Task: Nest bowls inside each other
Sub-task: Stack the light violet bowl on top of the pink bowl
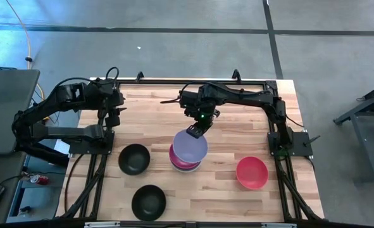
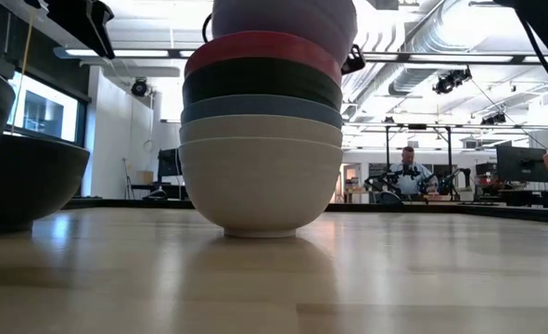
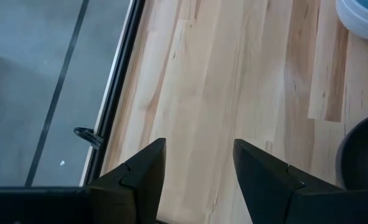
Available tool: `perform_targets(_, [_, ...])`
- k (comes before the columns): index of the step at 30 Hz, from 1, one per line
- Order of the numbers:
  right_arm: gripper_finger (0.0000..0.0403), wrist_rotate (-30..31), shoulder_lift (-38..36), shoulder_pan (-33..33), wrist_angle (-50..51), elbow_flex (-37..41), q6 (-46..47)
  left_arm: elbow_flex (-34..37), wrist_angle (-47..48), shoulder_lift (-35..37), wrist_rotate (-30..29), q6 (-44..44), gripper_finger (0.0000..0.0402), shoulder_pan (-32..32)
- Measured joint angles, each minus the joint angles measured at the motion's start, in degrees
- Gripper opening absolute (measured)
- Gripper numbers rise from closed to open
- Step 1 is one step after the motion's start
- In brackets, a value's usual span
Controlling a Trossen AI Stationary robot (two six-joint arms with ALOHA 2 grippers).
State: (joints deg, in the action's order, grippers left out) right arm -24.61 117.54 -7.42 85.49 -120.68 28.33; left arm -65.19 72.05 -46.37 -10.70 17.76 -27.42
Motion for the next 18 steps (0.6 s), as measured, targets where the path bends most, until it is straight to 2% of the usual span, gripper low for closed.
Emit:
perform_targets(10, [0.0, -1.7, 1.7, 0.4, -3.3, 0.0, -0.2, 0.0, 0.0, 0.0, 0.2, -0.2, 0.0177, 0.0])
perform_targets(18, [0.0, -2.6, 3.3, 0.7, -1.9, 0.0, -2.7, 0.0, 0.0, 0.1, 1.7, -0.6, 0.0177, 0.0])
